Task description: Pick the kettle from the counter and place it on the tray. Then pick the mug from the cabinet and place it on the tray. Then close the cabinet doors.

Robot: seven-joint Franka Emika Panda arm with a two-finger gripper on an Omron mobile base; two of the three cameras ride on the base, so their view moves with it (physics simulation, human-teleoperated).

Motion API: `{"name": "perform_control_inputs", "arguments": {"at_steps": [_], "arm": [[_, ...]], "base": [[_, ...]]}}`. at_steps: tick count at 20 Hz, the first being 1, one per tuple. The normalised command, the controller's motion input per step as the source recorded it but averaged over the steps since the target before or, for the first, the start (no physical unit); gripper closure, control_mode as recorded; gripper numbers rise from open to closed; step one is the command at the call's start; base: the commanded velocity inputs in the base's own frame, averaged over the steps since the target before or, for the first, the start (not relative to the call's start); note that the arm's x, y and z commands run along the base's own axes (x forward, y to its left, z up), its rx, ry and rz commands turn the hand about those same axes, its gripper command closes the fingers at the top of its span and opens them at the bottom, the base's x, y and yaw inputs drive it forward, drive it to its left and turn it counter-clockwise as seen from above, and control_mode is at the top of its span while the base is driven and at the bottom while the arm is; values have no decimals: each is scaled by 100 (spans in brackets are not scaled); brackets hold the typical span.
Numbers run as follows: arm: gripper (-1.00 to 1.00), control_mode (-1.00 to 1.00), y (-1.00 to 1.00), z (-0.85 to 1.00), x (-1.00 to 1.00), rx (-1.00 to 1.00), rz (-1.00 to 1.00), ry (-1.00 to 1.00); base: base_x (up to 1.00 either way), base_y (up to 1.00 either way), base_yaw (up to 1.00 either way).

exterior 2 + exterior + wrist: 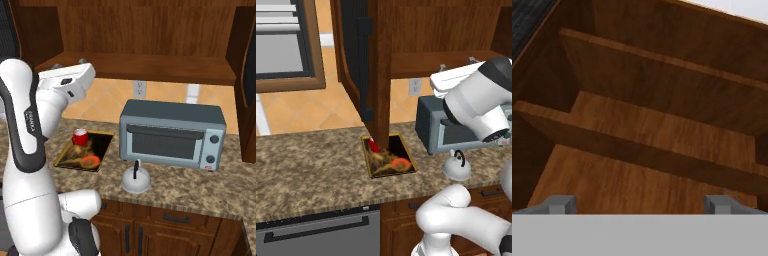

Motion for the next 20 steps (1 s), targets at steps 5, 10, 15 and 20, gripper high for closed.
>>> {"name": "perform_control_inputs", "arguments": {"at_steps": [5,10,15,20], "arm": [[-100,-100,0,-29,-32,32,-1,20],[-100,-100,7,-15,-27,44,0,34],[-100,-100,10,-4,-34,50,0,37],[-100,-100,0,-26,-40,78,0,30]], "base": [[0,0,0],[0,0,0],[0,0,0],[0,0,0]]}}
